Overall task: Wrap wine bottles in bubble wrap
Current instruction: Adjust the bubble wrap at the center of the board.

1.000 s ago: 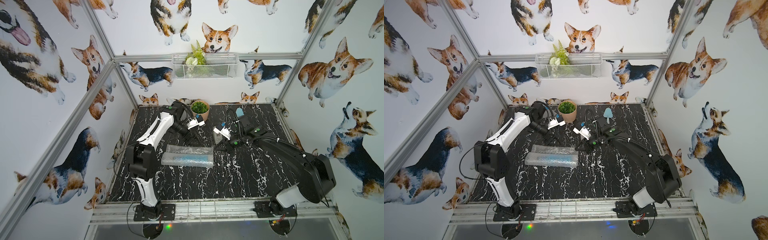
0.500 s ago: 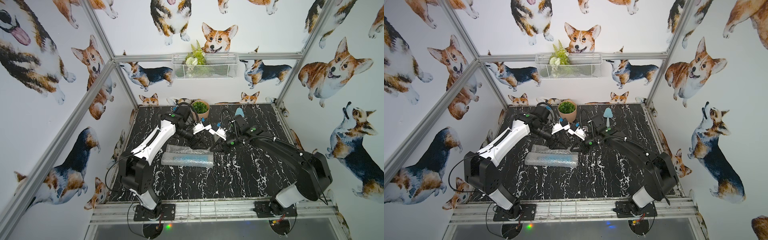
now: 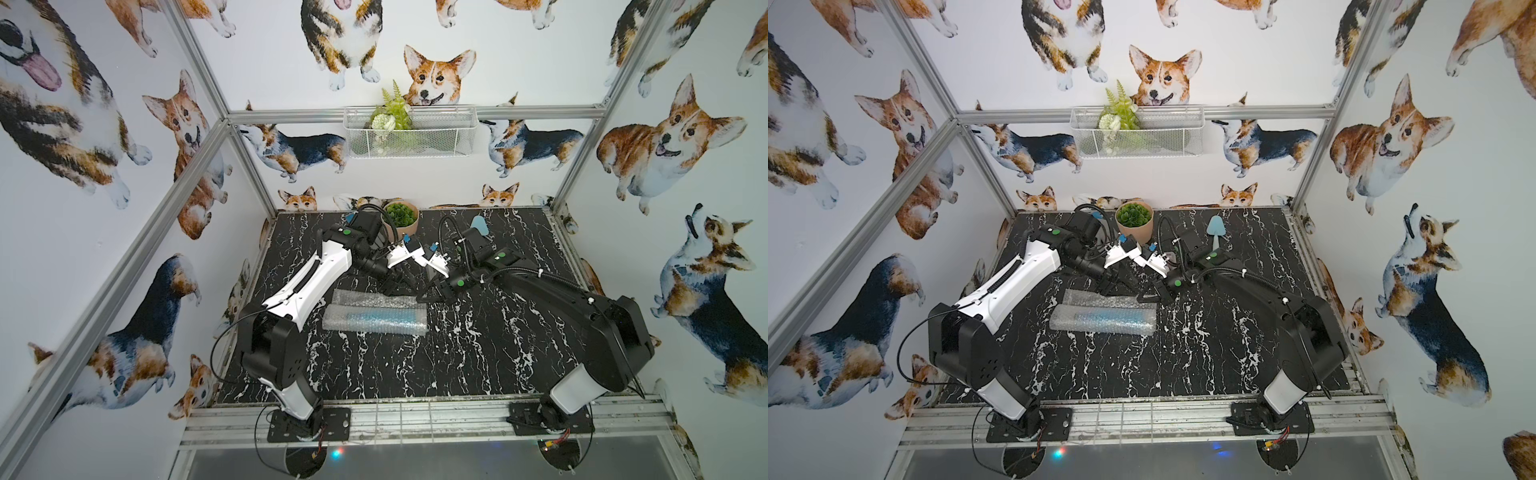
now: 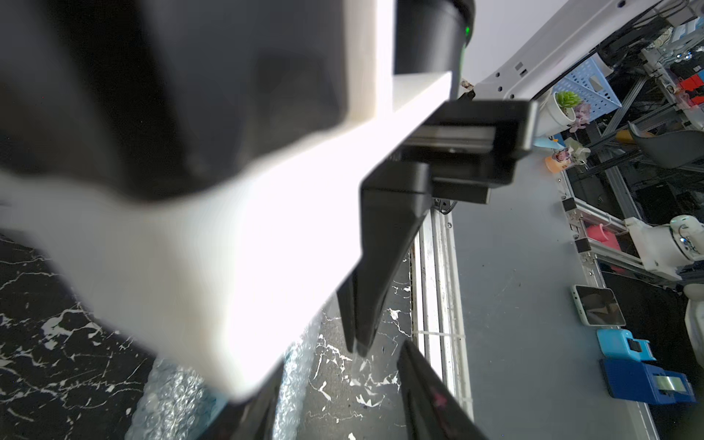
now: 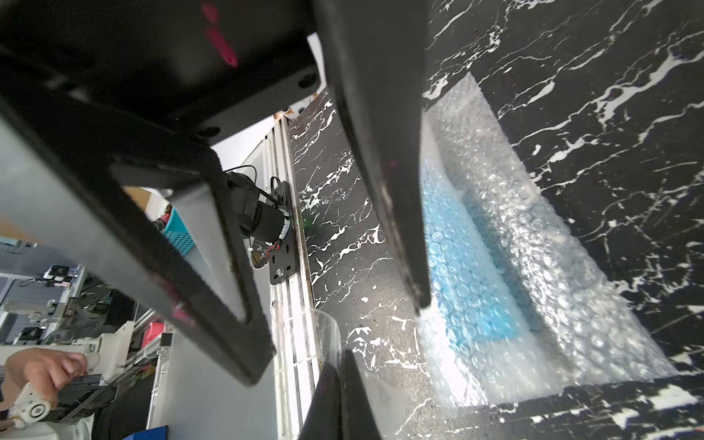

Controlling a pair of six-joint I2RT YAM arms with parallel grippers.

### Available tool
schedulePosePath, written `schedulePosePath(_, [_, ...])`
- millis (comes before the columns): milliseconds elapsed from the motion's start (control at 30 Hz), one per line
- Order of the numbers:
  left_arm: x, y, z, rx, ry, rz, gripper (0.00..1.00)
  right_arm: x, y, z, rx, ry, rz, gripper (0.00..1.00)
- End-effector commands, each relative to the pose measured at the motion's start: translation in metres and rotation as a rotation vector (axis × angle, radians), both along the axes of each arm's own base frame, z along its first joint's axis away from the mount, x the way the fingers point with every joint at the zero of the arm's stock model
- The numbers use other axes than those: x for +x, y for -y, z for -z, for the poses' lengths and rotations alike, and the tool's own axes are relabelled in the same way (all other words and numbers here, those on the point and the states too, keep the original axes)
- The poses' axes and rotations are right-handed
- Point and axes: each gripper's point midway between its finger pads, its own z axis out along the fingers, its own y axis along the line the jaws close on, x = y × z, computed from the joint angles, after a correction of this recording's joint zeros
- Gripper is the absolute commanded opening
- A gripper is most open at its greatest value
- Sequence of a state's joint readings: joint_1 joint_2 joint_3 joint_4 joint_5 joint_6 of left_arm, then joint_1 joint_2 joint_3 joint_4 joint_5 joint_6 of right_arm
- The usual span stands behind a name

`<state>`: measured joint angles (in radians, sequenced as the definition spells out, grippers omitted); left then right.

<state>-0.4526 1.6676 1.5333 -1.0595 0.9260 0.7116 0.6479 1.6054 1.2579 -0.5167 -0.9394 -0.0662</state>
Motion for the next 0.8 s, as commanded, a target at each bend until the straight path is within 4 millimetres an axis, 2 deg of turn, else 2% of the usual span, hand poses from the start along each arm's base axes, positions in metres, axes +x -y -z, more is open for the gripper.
schedulePosePath(0, [-0.008,-0.006,0.002,0.032,-0.011,0.021,0.51,0.003,-0.005,-0.010,0.041,-0.012,-0.008,0.00])
schedulePosePath(233, [-0.006,-0.013,0.013,0.095,0.007,0.008,0.54,0.002,-0.004,-0.009,0.045,-0.068,-0.014,0.00])
schedulePosePath(333, [-0.001,-0.009,0.012,0.078,0.024,0.000,0.49,0.001,-0.004,-0.009,0.040,-0.074,-0.019,0.00])
schedulePosePath(367, [-0.002,-0.009,0.002,0.056,0.052,-0.005,0.46,0.001,-0.005,-0.009,0.039,-0.074,-0.021,0.00])
schedulePosePath(433, [0.000,-0.007,-0.001,0.035,0.056,-0.008,0.43,0.000,-0.004,-0.008,0.034,-0.077,-0.021,0.00])
schedulePosePath(767, [-0.002,-0.004,0.002,0.031,0.030,-0.006,0.21,-0.002,-0.003,-0.008,0.028,-0.074,-0.028,0.00])
